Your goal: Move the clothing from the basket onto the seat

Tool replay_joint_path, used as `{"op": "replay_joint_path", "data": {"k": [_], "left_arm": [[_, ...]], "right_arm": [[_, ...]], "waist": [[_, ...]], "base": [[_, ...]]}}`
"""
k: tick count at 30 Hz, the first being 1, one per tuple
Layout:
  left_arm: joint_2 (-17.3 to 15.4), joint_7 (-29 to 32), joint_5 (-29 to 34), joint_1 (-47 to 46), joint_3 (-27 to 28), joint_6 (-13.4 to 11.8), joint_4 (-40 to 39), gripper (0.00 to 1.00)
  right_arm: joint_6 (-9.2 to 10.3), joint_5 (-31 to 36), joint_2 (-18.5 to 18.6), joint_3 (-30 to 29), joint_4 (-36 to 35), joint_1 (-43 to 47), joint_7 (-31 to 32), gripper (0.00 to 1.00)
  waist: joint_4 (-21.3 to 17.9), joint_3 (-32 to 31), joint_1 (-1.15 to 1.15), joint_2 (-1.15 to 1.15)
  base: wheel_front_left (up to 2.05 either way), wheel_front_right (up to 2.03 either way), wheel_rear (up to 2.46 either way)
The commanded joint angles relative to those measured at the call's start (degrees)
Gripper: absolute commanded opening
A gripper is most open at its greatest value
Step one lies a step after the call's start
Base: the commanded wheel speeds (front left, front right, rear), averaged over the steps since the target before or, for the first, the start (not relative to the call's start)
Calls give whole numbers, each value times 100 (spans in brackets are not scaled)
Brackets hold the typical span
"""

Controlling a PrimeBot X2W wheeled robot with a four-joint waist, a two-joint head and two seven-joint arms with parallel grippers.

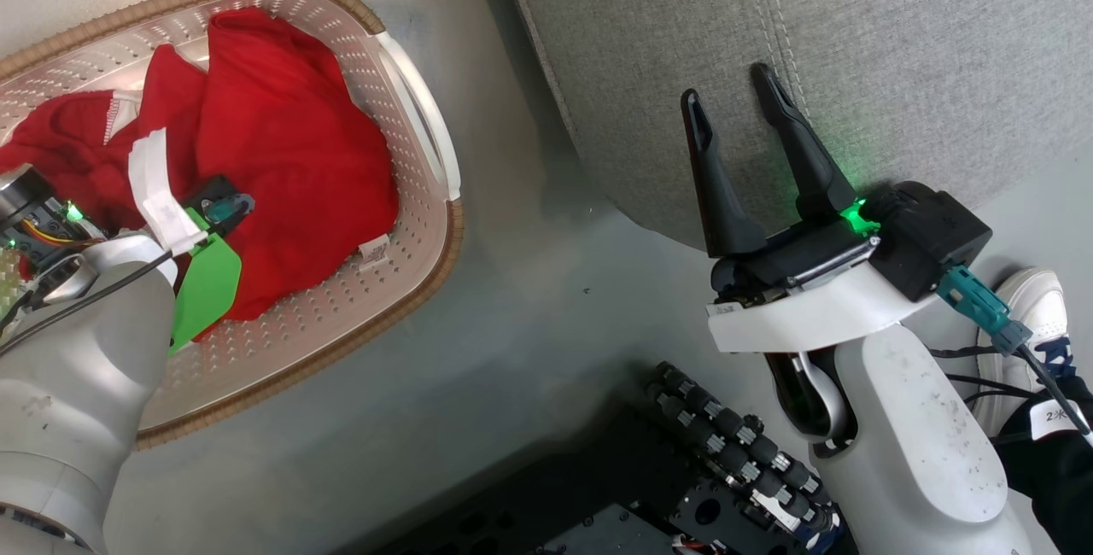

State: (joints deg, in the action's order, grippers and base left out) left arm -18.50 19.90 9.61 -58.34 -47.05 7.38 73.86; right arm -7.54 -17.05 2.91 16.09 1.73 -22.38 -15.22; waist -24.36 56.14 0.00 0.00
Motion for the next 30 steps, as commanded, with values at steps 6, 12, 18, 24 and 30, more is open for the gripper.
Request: {"op": "replay_joint_path", "data": {"k": [6,12,18,24,30], "left_arm": [[-72,-197,-469,-70,41,11,-3,0],[19,-457,-635,145,86,-13,-5,0],[337,-972,-877,441,189,-152,-4,0],[685,-1711,-1135,690,306,-394,-13,0],[976,-2539,-1565,905,637,-553,-53,0]], "right_arm": [[10,-14,-1,82,71,-228,10,100],[10,162,0,89,179,-274,5,100],[10,410,5,2,374,-105,5,100],[10,681,7,-27,548,110,5,100],[10,905,13,3,722,303,5,100]], "waist": [[-60,-125,0,0],[9,-579,0,0],[294,-1336,0,0],[647,-2171,0,0],[906,-2976,0,0]], "base": [[0,0,0],[0,0,0],[0,0,0],[0,0,0],[0,0,0]]}}
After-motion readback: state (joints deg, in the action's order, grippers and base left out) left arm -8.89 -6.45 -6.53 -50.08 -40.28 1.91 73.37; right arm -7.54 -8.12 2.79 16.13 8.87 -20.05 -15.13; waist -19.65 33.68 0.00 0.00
